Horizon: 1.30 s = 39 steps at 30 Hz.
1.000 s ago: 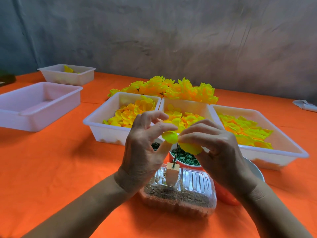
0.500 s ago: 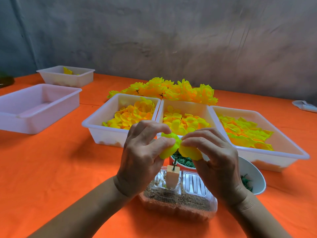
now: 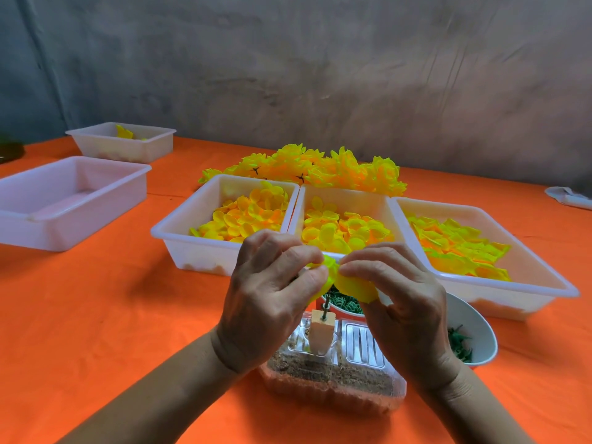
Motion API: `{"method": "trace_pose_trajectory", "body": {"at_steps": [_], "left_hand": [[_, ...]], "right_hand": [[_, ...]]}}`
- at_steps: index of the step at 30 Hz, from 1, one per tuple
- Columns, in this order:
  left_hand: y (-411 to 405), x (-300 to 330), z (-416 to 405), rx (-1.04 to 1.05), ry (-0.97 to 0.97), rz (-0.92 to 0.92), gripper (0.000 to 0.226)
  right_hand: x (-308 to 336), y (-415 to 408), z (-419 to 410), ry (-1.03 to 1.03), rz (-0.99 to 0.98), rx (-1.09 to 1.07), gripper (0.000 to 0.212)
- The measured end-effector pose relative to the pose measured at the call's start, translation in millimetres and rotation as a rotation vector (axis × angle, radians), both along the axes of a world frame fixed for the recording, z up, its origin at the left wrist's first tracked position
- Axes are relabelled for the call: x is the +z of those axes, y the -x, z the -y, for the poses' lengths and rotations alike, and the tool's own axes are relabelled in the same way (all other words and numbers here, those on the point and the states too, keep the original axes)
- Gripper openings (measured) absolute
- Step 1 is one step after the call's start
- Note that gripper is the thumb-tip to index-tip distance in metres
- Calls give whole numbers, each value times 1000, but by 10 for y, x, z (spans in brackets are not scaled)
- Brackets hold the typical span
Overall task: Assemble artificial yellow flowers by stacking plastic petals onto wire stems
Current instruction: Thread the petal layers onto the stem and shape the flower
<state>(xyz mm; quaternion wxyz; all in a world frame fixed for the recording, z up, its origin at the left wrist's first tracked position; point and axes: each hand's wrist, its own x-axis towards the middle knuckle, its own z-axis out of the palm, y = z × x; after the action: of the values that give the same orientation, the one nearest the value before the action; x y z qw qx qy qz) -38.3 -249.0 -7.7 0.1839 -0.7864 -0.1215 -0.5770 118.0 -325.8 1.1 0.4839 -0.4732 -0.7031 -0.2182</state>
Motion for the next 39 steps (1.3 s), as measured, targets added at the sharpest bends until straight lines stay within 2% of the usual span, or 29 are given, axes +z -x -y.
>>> {"method": "trace_pose_trajectory", "body": {"at_steps": [2, 5, 6, 12, 14, 16, 21, 24, 29, 39], "left_hand": [[-11, -12, -15, 8, -26, -1, 32], [-18, -19, -38, 30, -72, -13, 29], [-19, -19, -40, 38, -86, -19, 27], [-20, 11, -30, 11, -48, -3, 30], [-8, 18, -22, -2, -30, 3, 32], [0, 18, -20, -8, -36, 2, 37], [-20, 8, -41, 1, -86, -17, 35], [-38, 12, -42, -1, -104, -13, 35], [-27, 5, -27, 2, -101, -1, 35], [-14, -9, -19, 4, -79, -15, 31]], "right_hand": [[9, 5, 2, -8, 38, -5, 22], [43, 18, 8, -51, 94, -13, 50], [56, 21, 11, -60, 109, -9, 53], [74, 21, 17, -58, 118, -8, 55], [66, 21, 24, -43, 86, -7, 45], [53, 12, 27, -25, 68, -3, 25], [38, 18, -14, 4, -20, 30, 21], [20, 16, -20, 35, -123, 58, 5], [27, 33, -12, 25, -140, 51, 10], [14, 39, -13, 24, -121, 35, 6]]}}
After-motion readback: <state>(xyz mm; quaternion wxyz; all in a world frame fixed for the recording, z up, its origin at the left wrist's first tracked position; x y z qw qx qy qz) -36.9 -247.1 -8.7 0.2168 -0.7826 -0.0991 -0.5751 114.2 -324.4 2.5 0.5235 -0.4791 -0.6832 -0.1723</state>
